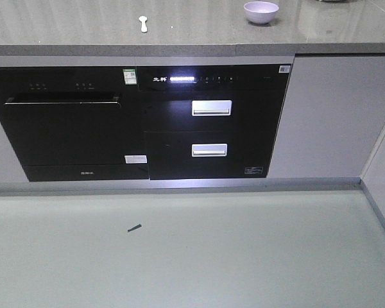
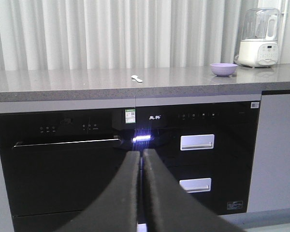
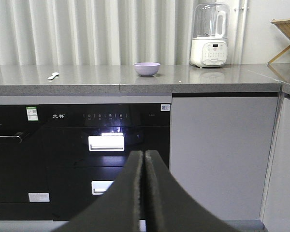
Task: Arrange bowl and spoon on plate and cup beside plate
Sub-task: 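Drive the base toward the counter holding the spoon and bowl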
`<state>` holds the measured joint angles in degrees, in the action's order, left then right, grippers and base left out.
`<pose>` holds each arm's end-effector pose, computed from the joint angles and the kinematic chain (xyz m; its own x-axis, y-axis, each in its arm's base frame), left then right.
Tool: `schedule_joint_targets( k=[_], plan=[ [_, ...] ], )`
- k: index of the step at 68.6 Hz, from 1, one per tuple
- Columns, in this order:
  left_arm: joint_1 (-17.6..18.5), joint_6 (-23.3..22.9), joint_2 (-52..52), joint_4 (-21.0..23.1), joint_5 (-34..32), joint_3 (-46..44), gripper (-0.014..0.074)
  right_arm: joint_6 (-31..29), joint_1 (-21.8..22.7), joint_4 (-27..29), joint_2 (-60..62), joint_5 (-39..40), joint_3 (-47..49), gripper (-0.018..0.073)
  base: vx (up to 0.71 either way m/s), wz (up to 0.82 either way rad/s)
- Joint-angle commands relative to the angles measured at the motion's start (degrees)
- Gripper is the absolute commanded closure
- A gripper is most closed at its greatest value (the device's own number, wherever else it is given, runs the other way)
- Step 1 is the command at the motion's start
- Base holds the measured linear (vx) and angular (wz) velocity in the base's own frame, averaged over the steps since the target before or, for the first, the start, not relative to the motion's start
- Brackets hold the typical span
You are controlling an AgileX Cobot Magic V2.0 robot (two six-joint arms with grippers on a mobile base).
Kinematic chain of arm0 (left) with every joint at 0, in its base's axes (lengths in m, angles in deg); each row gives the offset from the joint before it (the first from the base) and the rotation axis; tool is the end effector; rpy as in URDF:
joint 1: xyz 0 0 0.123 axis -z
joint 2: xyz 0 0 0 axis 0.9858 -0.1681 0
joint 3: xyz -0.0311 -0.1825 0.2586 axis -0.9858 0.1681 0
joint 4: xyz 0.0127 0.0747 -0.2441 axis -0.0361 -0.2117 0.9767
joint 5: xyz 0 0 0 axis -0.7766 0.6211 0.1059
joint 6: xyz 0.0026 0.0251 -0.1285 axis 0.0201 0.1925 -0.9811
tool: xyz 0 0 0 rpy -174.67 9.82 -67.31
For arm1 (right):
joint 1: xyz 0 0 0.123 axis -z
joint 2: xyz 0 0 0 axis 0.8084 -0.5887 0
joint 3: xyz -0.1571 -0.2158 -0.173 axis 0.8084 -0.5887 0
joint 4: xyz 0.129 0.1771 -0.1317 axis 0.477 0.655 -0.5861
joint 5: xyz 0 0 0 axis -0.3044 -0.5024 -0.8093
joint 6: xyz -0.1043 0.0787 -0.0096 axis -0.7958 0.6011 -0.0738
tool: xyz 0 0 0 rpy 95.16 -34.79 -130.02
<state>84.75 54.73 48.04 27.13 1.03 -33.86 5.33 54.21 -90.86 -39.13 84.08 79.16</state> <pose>0.0670 -0.0050 0.2029 0.0260 -0.0761 -0.9968 0.0776 0.9942 -0.0738 0.0672 -0.0008 0.2007 0.0268 0.0133 -0.9996 0.0073 0.9999 0.0135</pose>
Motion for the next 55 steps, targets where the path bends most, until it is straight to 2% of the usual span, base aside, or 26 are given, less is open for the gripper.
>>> schedule_joint_targets(
  k=[1,55],
  plan=[
    [0.3,-0.4,0.8,0.3,-4.3,-1.0,0.0603,-0.1,0.0,-0.4,0.4,4.1,-0.5,0.0566,0.24,0.00],
    [0.3,-0.4,0.8,0.3,-4.3,-1.0,0.0603,-0.1,0.0,-0.4,0.4,4.1,-0.5,0.0566,0.22,-0.01]
  ],
)
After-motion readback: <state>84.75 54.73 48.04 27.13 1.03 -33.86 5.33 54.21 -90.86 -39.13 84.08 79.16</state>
